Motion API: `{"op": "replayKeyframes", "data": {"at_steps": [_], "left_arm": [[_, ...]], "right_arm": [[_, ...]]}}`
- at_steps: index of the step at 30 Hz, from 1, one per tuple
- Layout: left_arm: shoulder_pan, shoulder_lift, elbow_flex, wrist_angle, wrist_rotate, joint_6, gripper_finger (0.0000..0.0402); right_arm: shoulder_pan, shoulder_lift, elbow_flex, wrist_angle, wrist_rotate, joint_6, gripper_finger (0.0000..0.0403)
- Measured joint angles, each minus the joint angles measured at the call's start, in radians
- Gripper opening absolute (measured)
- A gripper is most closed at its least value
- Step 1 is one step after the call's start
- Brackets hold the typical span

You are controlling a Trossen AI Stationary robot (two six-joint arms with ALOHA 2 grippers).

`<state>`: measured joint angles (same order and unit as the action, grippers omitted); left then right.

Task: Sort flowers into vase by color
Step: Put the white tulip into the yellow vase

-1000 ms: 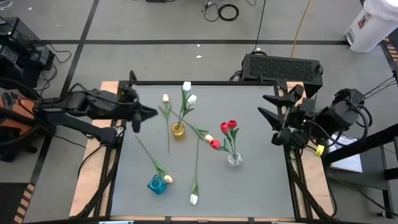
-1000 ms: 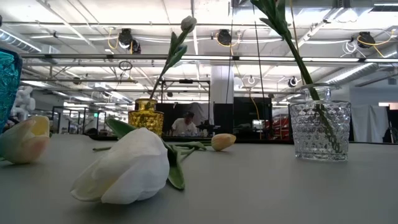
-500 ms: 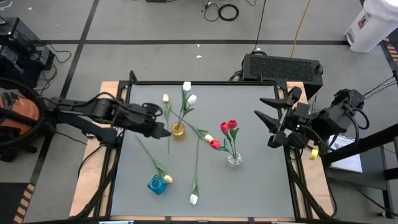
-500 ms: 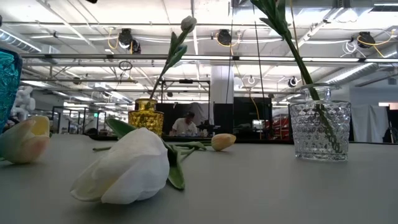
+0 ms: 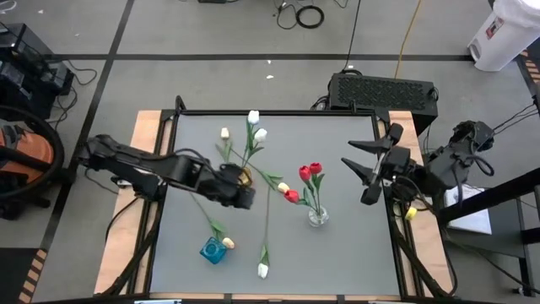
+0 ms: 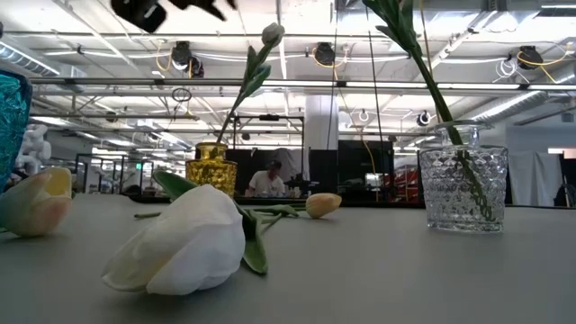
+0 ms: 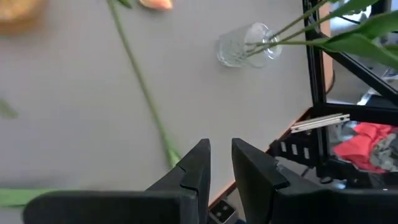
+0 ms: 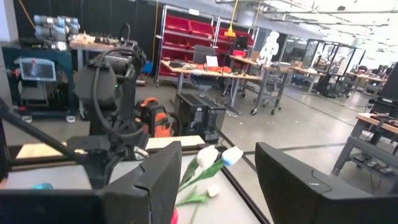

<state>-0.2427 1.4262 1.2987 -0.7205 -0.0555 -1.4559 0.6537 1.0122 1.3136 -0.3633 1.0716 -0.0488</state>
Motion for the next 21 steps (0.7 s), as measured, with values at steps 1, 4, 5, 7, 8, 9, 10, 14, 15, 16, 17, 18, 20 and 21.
{"op": "replayKeyframes", "data": {"at_steps": [1, 4, 5, 7, 8, 9, 10, 14, 15, 16, 17, 18, 20, 21], "left_arm": [[-0.005, 0.023, 0.000, 0.034, 0.001, -0.005, 0.0072], [-0.019, 0.085, 0.000, 0.162, 0.011, -0.006, 0.0072], [-0.022, 0.103, 0.000, 0.194, 0.013, -0.008, 0.0072], [-0.034, 0.135, 0.000, 0.238, 0.013, -0.056, 0.0072], [-0.040, 0.148, 0.000, 0.242, 0.012, -0.085, 0.0072], [-0.048, 0.160, 0.000, 0.244, 0.010, -0.107, 0.0072], [-0.058, 0.169, 0.000, 0.242, 0.009, -0.126, 0.0072], [-0.101, 0.197, 0.000, 0.225, -0.030, -0.186, 0.0072], [-0.111, 0.202, 0.000, 0.218, -0.050, -0.194, 0.0072], [-0.119, 0.207, 0.000, 0.211, -0.065, -0.207, 0.0072], [-0.126, 0.211, 0.000, 0.201, -0.079, -0.213, 0.0072], [-0.131, 0.215, 0.000, 0.186, -0.089, -0.213, 0.0072], [-0.138, 0.222, -0.001, 0.167, -0.094, -0.200, 0.0072], [-0.139, 0.225, -0.001, 0.169, -0.089, -0.179, 0.0072]], "right_arm": [[0.000, 0.000, 0.000, -0.012, -0.001, 0.011, 0.0196], [0.001, 0.000, 0.000, -0.043, -0.004, 0.027, 0.0196], [0.001, 0.000, 0.000, -0.048, -0.004, 0.031, 0.0196], [0.001, 0.000, 0.000, -0.058, -0.004, 0.038, 0.0196], [0.001, 0.000, 0.000, -0.064, -0.005, 0.038, 0.0196], [0.001, 0.000, 0.000, -0.070, -0.009, 0.038, 0.0196], [0.001, 0.000, 0.000, -0.078, -0.022, 0.038, 0.0196], [0.001, 0.000, 0.000, -0.084, -0.077, 0.040, 0.0196], [0.001, 0.000, 0.000, -0.084, -0.087, 0.047, 0.0196], [0.001, 0.000, 0.000, -0.084, -0.090, 0.059, 0.0196], [0.001, 0.000, 0.000, -0.083, -0.092, 0.073, 0.0196], [0.001, 0.000, 0.000, -0.084, -0.093, 0.086, 0.0196], [0.001, 0.000, 0.000, -0.085, -0.093, 0.111, 0.0196], [0.001, 0.000, 0.000, -0.084, -0.093, 0.121, 0.0196]]}}
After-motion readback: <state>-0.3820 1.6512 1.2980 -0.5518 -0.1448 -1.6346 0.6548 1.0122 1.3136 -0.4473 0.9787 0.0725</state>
